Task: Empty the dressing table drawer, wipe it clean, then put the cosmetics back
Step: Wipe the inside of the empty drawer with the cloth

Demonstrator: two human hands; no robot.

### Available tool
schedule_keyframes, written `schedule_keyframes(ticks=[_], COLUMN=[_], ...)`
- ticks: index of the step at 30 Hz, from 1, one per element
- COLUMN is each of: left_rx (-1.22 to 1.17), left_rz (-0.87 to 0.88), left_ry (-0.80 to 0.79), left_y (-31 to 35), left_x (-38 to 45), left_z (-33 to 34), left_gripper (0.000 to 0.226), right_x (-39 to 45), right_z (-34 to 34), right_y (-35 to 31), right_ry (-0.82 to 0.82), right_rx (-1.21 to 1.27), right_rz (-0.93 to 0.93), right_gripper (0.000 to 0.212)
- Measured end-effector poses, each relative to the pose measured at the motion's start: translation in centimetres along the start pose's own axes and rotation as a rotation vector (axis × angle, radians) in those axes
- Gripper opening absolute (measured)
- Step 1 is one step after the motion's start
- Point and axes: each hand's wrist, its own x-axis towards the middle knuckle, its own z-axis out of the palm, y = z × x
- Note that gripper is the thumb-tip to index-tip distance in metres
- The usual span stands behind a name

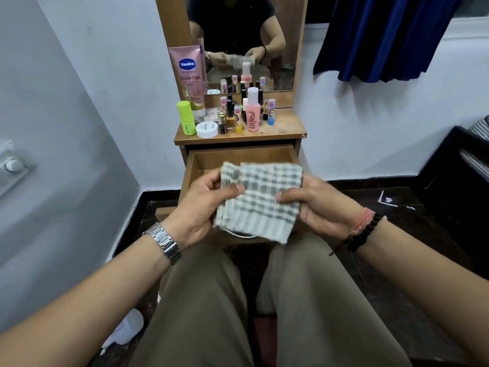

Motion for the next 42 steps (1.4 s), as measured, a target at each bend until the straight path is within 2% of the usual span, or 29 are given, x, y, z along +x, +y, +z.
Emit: schedule_keyframes(ticks=[2,4,6,9,13,20,24,26,29,31,34,36,39,42], left_rx=[0.011,0.073,0.055,-0.030,-0.007,0.105,0.056,0.045,0.197,0.207,0.054,-0.002,-0.034,0.013], left_rz=[0.225,0.356,0.355,0.312,0.315,0.380,0.281,0.240,0.251,0.230,0.133,0.037,-0.060,-0.035], left_ry=[0.033,0.010,0.013,0.010,-0.010,-0.124,-0.186,-0.206,-0.136,-0.089,-0.028,0.021,0.048,0.082], left_y=[1.1,1.6,1.3,1.3,1.9,2.3,2.1,1.9,1.5,1.4,1.6,1.6,1.3,1.1], left_x=[0.3,0.3,0.2,0.1,0.2,-0.2,0.1,0.1,0.0,0.0,-0.1,0.0,0.2,0.7], left_z=[-0.3,-0.3,-0.3,-0.5,-1.1,-1.3,-1.3,-1.3,-1.3,-1.1,-0.6,-0.7,-1.2,-1.3], left_gripper=[0.032,0.027,0.030,0.013,0.019,0.027,0.045,0.040,0.012,0.027,0.039,0.045,0.048,0.040], right_x=[-0.4,-0.7,-0.9,-1.0,-1.0,-0.7,-0.6,-0.6,-0.3,0.0,-0.1,-0.2,0.0,0.2], right_z=[0.5,1.0,1.1,1.2,1.2,0.6,0.4,0.2,0.2,0.1,0.2,0.4,0.9,0.4], right_y=[-0.6,-0.9,-0.6,-0.7,-1.0,-1.3,-1.5,-1.7,-1.7,-1.5,-0.7,0.2,0.8,0.1], right_ry=[0.058,0.092,0.125,0.134,0.104,0.063,0.048,0.042,0.040,0.031,-0.088,-0.149,-0.078,0.028], right_rx=[-0.174,-0.355,-0.466,-0.475,-0.452,-0.217,-0.133,-0.101,-0.041,0.058,0.206,0.207,0.092,0.131], right_rz=[-0.320,-0.497,-0.555,-0.558,-0.514,-0.428,-0.397,-0.374,-0.339,-0.208,0.181,0.280,0.242,0.241], right_gripper=[0.038,0.025,0.023,0.020,0.018,0.028,0.028,0.027,0.021,0.022,0.059,0.073,0.051,0.046])
